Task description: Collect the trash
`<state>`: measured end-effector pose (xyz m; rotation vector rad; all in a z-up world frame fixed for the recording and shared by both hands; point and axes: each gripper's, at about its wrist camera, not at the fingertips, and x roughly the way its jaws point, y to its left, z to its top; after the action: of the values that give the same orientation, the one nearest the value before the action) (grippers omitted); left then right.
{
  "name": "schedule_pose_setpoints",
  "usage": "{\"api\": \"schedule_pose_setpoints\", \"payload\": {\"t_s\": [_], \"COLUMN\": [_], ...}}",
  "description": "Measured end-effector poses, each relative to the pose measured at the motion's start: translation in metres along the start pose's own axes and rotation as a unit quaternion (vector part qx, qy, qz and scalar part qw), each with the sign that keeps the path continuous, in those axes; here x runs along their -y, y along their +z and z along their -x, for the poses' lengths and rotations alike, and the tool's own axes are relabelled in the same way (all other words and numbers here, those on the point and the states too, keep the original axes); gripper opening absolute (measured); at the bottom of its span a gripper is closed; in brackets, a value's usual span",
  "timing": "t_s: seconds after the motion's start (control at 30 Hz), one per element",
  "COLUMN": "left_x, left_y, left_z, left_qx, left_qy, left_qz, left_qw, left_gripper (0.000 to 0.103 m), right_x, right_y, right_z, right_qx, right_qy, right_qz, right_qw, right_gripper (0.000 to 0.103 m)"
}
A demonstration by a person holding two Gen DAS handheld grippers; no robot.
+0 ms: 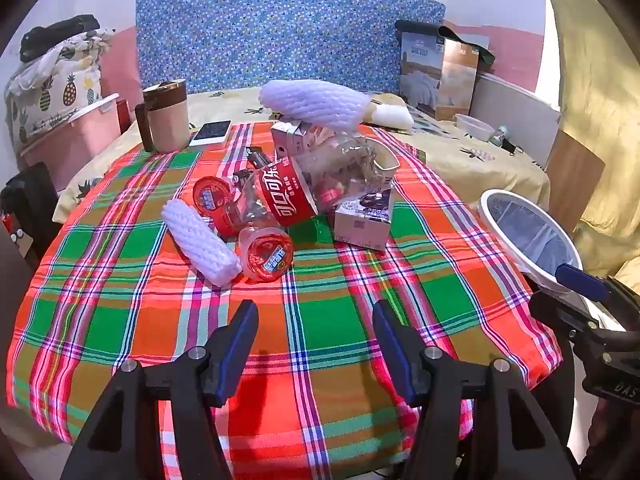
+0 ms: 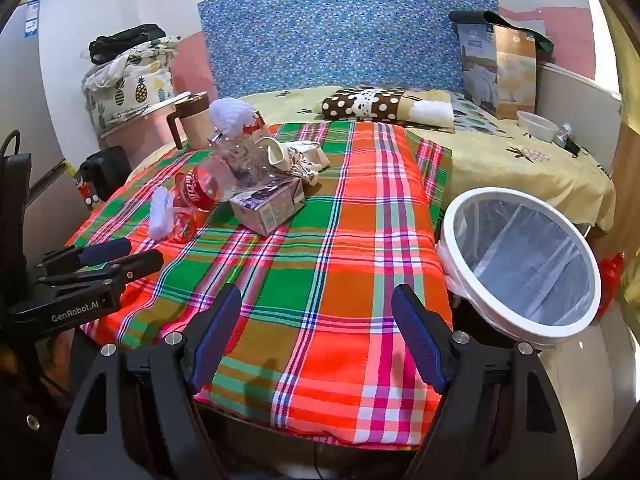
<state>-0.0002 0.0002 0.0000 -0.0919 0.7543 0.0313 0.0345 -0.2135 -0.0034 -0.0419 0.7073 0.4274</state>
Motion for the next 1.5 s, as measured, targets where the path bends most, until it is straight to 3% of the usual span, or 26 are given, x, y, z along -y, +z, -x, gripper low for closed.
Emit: {"api": "schedule_pose_setpoints", "payload": {"t_s": [1.5], "left_x": [-0.008], "left_y": [-0.005], "left_z": [0.015], "left_qx": [0.018], "left_qy": [0.016], "left_qz": [0.017], "left_qw": [0.9996], "left_gripper": [0.059], "right_x": [-0.008], "right_y": [0.001], "right_z": [0.007], "right_qx": [0.013], "right_qy": [-0.001], "right_qz": [0.008], "right_qw": [1.0], "right_gripper": [0.079]}}
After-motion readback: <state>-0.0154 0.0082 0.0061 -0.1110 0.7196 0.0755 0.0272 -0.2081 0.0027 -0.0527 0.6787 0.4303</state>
